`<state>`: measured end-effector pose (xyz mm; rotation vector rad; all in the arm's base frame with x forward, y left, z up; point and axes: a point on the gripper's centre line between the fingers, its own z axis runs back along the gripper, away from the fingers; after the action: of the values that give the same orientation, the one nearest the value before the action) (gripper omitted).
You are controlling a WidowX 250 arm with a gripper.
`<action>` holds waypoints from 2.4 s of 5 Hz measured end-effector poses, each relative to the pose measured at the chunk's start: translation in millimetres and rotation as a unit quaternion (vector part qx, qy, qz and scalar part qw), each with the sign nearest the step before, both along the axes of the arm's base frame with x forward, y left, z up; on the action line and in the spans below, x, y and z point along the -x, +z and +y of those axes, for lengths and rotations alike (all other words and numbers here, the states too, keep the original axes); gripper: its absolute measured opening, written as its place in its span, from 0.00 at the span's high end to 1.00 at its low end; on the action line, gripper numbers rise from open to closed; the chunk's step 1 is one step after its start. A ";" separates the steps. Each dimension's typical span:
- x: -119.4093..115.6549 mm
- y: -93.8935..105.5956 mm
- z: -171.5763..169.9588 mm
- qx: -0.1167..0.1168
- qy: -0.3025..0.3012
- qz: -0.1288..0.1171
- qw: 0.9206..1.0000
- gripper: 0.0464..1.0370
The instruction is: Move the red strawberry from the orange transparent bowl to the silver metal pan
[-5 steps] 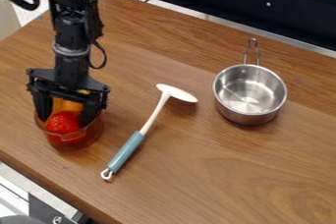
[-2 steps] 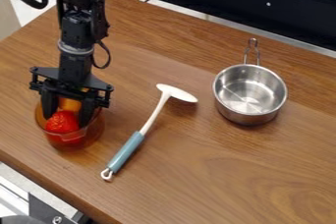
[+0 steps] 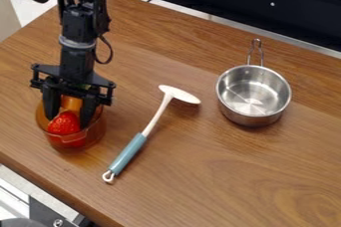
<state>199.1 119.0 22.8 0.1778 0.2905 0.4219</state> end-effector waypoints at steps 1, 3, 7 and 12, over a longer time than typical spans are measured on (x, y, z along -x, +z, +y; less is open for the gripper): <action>-0.1 6.5 1.8 0.018 0.006 0.007 1.000 0.41; 4.6 17.0 5.9 0.036 0.001 0.008 0.999 0.41; -4.3 48.2 4.9 0.068 -0.001 -0.043 0.997 0.41; -102.3 68.2 -7.7 0.095 0.149 -0.203 0.963 0.41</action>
<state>301.4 111.4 91.0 -0.1443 -0.0509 0.7133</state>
